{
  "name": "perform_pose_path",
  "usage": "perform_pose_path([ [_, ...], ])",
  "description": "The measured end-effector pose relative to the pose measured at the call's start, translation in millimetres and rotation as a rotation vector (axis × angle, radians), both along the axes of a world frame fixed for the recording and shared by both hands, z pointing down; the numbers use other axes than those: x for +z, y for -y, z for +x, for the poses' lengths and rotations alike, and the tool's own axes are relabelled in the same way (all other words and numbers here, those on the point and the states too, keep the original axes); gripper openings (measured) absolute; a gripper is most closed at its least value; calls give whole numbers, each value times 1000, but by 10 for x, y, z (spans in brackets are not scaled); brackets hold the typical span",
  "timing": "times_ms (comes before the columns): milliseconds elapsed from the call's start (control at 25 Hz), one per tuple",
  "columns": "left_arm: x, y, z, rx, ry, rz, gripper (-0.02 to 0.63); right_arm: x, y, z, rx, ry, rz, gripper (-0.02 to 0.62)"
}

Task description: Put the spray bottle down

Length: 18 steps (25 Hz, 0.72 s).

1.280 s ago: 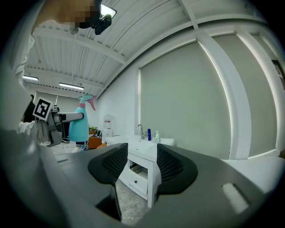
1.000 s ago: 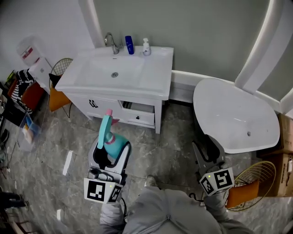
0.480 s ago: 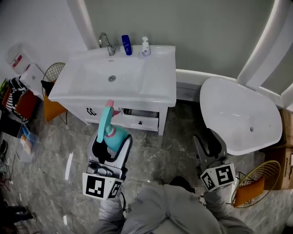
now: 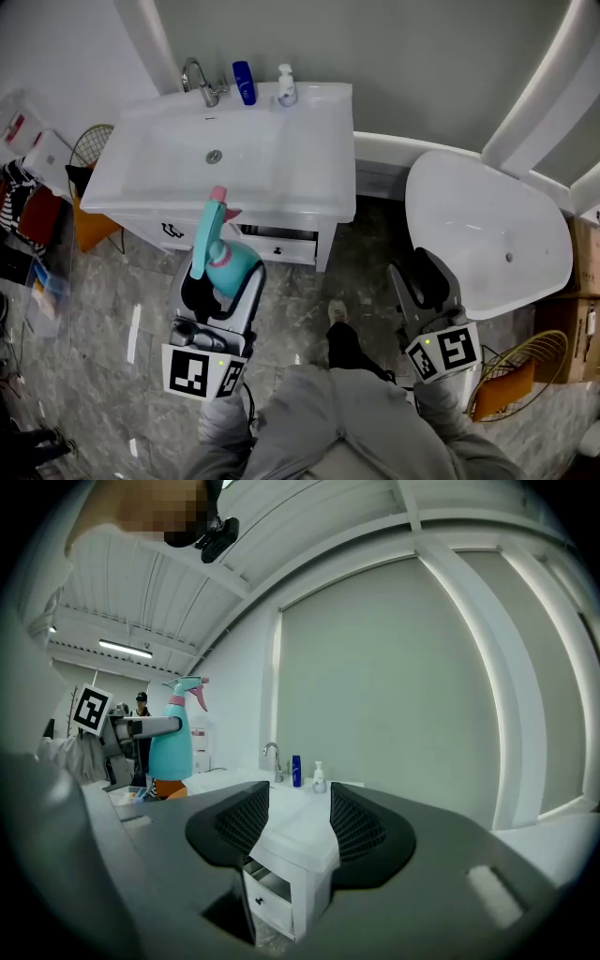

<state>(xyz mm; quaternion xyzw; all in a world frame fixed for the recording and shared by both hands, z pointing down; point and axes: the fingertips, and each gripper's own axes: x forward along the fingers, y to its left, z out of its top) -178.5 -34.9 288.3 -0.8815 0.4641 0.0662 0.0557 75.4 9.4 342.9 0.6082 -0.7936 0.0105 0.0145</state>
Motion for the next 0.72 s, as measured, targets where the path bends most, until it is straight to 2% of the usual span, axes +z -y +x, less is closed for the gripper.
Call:
perform_pose_path([
  [320, -15, 752, 262, -22, -6, -14, 388, -86, 814, 197, -49, -18, -6, 202],
  [720, 23, 1682, 757, -38, -2, -32, 388, -45, 1784, 610, -90, -9, -24, 202],
])
